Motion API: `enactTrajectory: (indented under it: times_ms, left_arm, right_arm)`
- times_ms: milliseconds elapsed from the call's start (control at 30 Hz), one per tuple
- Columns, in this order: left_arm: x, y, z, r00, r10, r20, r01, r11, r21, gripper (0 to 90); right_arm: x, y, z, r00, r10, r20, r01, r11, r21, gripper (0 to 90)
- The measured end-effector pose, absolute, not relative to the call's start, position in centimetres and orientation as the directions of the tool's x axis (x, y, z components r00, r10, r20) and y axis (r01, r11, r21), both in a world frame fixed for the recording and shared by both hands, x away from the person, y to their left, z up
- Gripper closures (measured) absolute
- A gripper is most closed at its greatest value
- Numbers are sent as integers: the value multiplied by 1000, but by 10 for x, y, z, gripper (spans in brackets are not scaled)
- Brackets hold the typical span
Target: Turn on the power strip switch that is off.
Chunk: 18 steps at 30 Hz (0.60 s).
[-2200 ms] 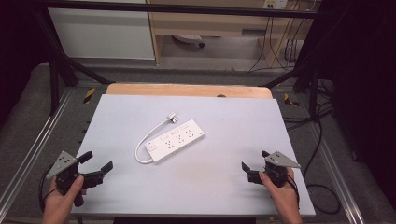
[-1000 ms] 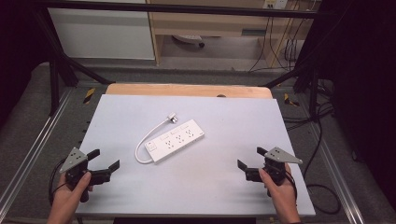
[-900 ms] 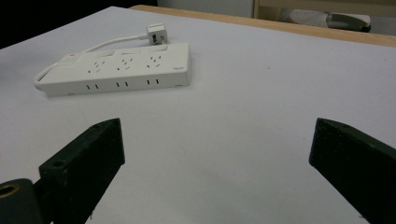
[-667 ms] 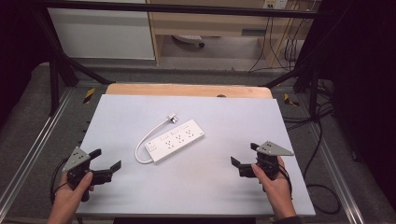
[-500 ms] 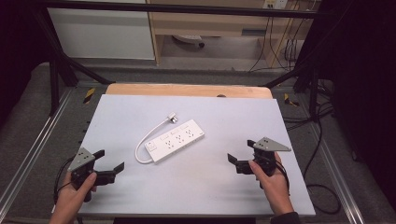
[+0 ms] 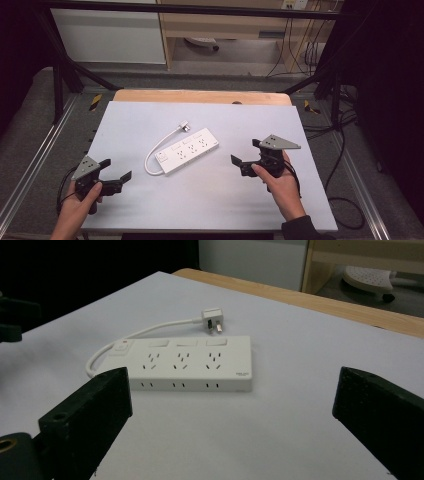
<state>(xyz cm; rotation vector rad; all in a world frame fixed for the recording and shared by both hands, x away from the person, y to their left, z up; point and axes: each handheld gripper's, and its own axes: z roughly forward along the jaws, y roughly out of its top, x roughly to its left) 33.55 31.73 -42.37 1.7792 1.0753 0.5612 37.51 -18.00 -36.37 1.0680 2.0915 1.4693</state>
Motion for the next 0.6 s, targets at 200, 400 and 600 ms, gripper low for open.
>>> enactTrajectory:
  times_ms: [200, 400, 600]
  left_arm:
    - [336, 315, -423, 520, 852, -59, 418, -193, 888, 58]
    - [336, 314, -421, 522, 851, -57, 414, -195, 889, 59]
    - [336, 318, -421, 504, 862, -54, 412, -185, 892, 61]
  right_arm:
    - [382, -174, -355, -633, 765, 119, 373, 167, 913, 38]
    - [388, -164, -343, -648, 754, 105, 372, 192, 908, 43]
    - [397, -145, -329, -669, 738, 85, 358, 221, 907, 45]
